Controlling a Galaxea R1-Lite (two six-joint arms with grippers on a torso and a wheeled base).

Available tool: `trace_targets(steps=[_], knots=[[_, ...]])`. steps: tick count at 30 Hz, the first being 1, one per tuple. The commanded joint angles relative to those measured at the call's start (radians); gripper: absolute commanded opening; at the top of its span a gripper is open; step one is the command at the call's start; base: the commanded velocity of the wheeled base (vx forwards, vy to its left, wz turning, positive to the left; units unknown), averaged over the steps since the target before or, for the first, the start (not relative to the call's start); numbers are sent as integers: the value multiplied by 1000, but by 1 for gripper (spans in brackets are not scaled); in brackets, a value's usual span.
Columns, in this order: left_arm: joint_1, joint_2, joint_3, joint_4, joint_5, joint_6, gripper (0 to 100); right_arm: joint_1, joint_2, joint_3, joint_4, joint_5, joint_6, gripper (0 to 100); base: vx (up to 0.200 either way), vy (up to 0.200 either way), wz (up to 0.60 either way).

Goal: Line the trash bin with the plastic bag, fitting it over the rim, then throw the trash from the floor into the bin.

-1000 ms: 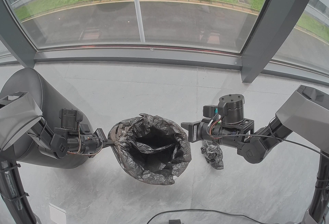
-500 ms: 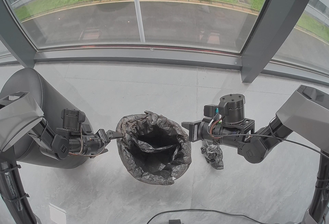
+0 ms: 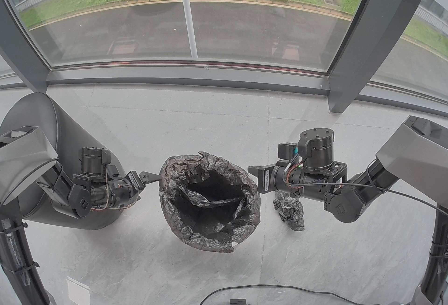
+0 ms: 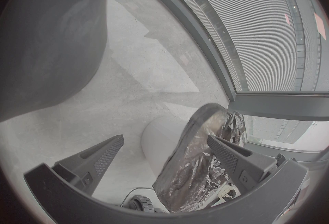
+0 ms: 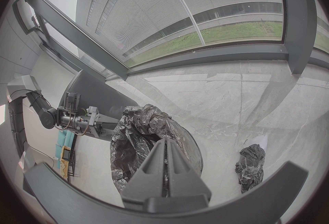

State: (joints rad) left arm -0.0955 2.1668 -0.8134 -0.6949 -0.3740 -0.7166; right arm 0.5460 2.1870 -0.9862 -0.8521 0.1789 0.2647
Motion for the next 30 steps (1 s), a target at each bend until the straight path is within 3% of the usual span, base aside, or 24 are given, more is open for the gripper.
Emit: trace_targets(steps=[1, 11, 30], knots=[[16, 4, 3, -6, 4, 0, 100, -1, -4, 0, -1, 1, 1, 0, 0, 0, 0], [17, -24, 0, -115, 30, -7, 100, -3, -29, 0, -1, 1, 2, 0, 0, 0, 0], [-93, 61, -55, -204, 37, 9, 100, -1, -23, 0, 1, -1, 2, 0, 0, 0, 0]])
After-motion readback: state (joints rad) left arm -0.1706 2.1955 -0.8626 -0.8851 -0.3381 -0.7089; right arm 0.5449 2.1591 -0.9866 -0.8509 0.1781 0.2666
